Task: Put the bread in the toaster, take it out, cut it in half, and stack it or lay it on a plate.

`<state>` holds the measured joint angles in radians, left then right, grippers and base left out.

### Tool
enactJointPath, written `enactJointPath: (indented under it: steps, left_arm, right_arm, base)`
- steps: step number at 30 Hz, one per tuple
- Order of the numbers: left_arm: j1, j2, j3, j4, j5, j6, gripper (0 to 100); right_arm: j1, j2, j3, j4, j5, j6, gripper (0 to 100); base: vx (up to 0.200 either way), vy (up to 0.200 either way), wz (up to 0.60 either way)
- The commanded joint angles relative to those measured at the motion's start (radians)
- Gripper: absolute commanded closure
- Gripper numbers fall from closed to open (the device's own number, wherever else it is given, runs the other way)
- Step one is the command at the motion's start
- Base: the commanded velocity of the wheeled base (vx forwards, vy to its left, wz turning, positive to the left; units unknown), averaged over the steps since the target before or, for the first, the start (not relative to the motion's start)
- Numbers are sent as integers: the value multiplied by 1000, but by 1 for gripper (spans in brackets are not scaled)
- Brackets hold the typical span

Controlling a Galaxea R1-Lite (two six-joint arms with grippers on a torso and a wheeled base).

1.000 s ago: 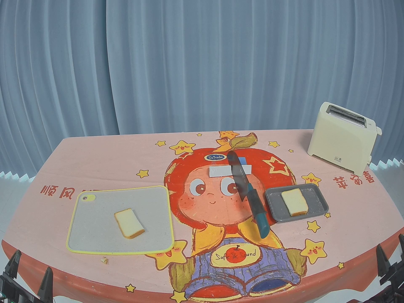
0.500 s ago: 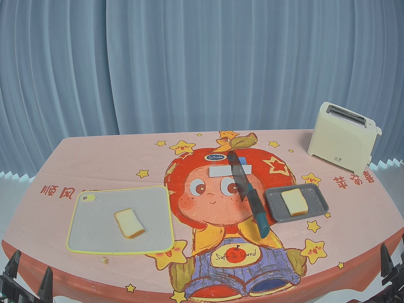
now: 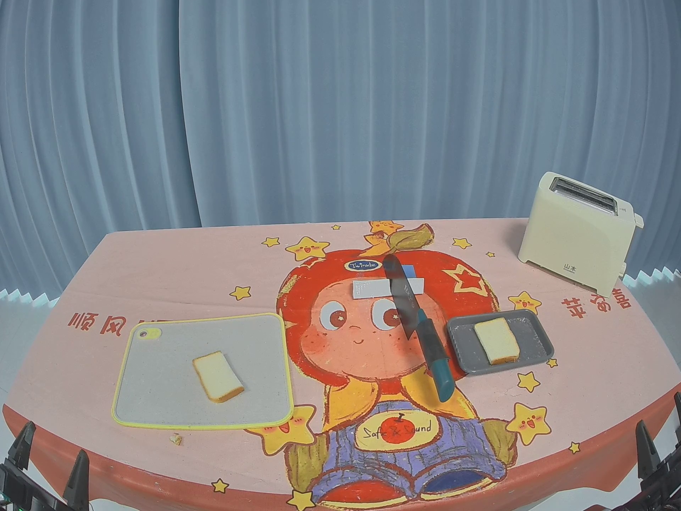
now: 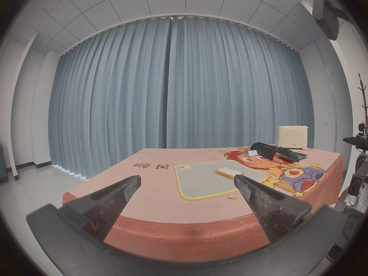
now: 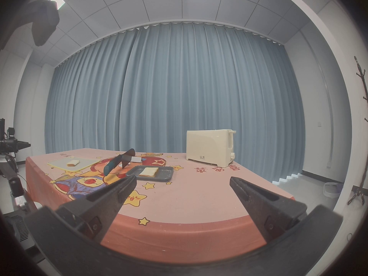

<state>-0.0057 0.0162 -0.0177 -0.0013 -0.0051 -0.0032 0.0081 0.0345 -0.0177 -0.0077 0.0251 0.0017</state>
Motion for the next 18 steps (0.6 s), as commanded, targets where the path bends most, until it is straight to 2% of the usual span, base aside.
enactJointPath:
  steps: [1, 18]
  left_arm:
    - [0, -10, 18, 0, 1, 0, 0]
    - [0, -10, 18, 0, -1, -1, 0]
  right_arm:
    - [-5, -34, 18, 0, 4, 0, 0]
    - [-7, -34, 18, 2, 3, 14, 0]
  base:
    - [0, 0, 0]
    - [0, 0, 0]
